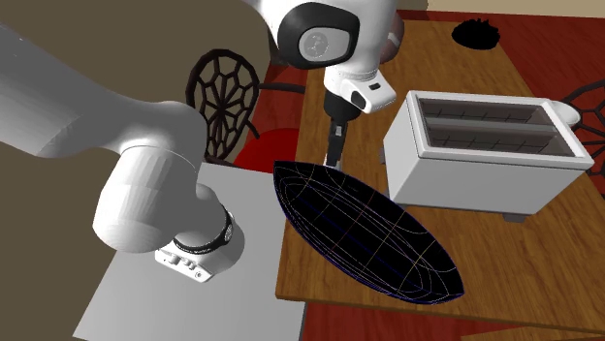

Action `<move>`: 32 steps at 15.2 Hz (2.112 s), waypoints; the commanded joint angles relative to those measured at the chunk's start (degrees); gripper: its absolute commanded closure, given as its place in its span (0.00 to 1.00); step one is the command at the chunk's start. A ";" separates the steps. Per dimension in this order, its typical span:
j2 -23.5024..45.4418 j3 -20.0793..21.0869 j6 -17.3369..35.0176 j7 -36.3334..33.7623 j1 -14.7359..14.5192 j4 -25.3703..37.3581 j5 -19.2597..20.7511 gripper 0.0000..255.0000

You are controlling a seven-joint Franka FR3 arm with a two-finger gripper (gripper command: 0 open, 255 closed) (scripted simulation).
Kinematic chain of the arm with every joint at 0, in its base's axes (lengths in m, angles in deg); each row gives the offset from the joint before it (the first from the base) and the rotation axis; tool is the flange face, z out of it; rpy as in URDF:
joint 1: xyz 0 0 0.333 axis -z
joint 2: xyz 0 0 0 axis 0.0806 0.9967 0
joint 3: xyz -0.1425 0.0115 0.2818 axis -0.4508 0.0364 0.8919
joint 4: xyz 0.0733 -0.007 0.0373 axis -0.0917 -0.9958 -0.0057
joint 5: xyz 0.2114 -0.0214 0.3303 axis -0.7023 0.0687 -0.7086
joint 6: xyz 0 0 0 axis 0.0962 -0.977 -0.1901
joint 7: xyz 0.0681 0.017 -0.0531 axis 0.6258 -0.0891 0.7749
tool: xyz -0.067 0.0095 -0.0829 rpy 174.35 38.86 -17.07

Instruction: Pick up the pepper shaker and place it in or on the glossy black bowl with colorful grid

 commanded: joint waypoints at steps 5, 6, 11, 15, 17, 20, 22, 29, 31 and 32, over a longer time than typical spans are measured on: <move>0.14 0.09 0.27 -0.04 -0.01 -0.11 -0.04 0.00; 0.14 0.09 0.27 -0.04 -0.01 -0.11 -0.04 1.00; 0.13 0.08 0.26 -0.03 0.00 -0.11 -0.03 1.00; 0.15 0.10 0.29 -0.05 0.00 -0.11 -0.04 1.00; -0.90 -0.45 -1.68 0.09 -0.07 0.81 0.17 1.00; -2.30 -1.26 -4.55 0.25 -0.12 2.30 0.52 1.00; -3.12 -1.77 -6.41 0.34 -0.13 3.35 0.78 1.00; -5.30 -3.43 -12.60 0.59 0.00 7.38 1.76 1.00; -5.74 -3.86 -14.29 0.64 0.07 8.63 2.04 1.00; -5.94 -4.07 -15.12 0.66 0.11 9.27 2.19 1.00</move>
